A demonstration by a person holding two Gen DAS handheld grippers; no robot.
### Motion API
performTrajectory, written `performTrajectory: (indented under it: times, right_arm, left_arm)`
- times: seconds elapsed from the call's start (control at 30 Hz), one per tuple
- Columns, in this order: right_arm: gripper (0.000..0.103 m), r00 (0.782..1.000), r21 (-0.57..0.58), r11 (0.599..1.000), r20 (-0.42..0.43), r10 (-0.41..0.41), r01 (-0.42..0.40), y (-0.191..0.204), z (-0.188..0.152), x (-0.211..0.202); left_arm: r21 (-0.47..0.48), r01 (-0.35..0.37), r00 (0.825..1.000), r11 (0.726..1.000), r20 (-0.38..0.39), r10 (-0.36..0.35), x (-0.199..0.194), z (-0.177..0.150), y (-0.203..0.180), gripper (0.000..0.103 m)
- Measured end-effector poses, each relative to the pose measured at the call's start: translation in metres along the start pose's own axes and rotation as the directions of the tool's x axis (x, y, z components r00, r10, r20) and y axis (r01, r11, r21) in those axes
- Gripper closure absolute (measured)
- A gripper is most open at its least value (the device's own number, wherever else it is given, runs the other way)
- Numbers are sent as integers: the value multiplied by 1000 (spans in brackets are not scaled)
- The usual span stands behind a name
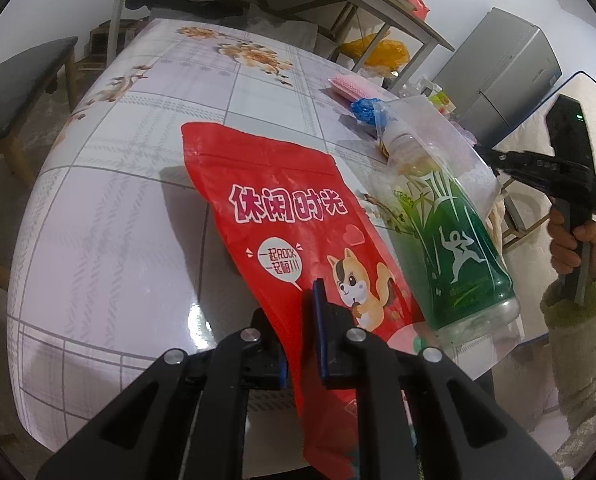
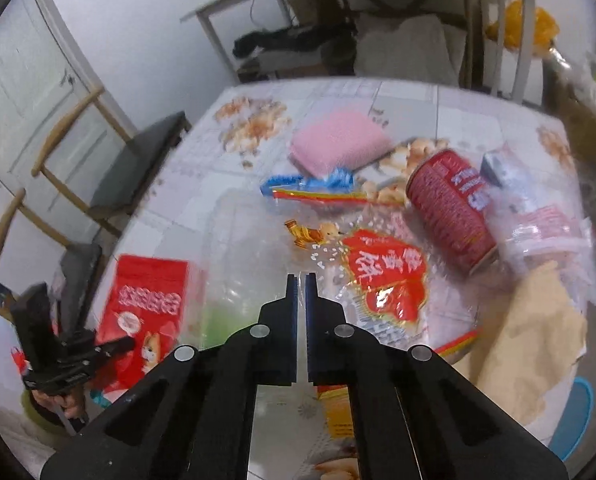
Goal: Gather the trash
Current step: 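Carry the red bag in the left tool while the right tool carries the clear packet toward the wastebasket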
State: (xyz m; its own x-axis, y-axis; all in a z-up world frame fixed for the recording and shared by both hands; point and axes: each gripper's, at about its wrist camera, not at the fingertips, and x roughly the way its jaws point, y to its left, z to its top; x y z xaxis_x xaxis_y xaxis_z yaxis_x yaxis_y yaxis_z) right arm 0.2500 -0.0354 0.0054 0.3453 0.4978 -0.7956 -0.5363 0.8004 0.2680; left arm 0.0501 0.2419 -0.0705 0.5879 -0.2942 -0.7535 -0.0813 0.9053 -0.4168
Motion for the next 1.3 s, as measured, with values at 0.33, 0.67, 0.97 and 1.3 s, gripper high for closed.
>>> performTrajectory:
  times: [0.33,0.67,0.97,1.3]
  right_arm:
    - [103,969,67,988,213,126,-143,-8,-4,-74]
    - [103,872,67,962,443,208,-263,-32,-34,-158]
    - [103,819,169,956,565,105,-238,-81,-111,-219]
    - [103,786,498,854,584,-203,-150,-171,-224,-264]
  left_arm:
    - [-42,-27,993,999,116,32,-45,6,3,101]
    - [68,6,963,998,268,-24,-111,25,-51,103]
    - [256,182,942,949,231,-243,-110,47,-152,103]
    - [431,421,904,798,-127,-408,10,75,-343,103]
